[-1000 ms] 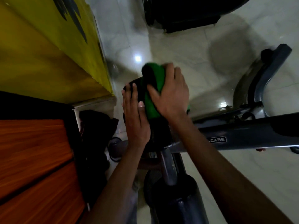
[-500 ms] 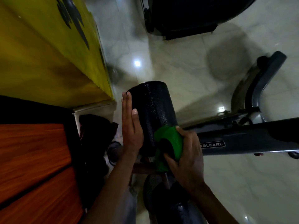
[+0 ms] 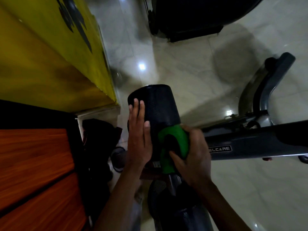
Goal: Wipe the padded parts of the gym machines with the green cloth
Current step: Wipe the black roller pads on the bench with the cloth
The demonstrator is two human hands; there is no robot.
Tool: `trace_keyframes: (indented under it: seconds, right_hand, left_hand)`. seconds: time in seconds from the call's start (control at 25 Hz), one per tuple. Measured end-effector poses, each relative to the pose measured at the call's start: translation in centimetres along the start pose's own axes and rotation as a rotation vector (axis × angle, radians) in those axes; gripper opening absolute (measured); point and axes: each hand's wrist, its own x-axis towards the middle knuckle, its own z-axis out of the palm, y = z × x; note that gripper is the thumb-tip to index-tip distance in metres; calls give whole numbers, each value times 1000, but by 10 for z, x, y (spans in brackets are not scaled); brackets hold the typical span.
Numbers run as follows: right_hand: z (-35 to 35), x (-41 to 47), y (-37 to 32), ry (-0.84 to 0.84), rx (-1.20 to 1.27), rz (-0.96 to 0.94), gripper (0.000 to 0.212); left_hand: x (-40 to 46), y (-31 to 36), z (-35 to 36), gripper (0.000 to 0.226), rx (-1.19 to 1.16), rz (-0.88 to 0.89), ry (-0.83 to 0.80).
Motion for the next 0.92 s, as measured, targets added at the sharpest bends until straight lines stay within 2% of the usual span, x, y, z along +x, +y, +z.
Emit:
trace_keyframes:
  seconds: [0.12,0.24,0.4,0.56,0.72,0.84,0.92]
  right_hand:
    - [24,28,-21,31,-256,-95,60]
    - [43,92,-40,102,-345,-125,59]
    - [51,162,-50,-42,-342,-47,61]
    - [45,98,-38,78,-357,-162,60]
    - [27,8,-12,39,-360,-137,66]
    - [17,-7,-3,7,-243,-113,64]
    - [10,-3,0,-11,-50,-26,59]
  left_hand:
    - [-2,-9,-3,57,-95,-23,7]
    - [-2,-9,0,56,-104,-36,12]
    - [-2,-11,-1,57,-89,-31,1]
    - [-2,-16,-4,57,-148,-38,10]
    - [-3,-13,-8,56,-137,-57,9]
    - [2,6,-3,50,-46,-59,62]
    - [8,22,5,49,48,-52,42]
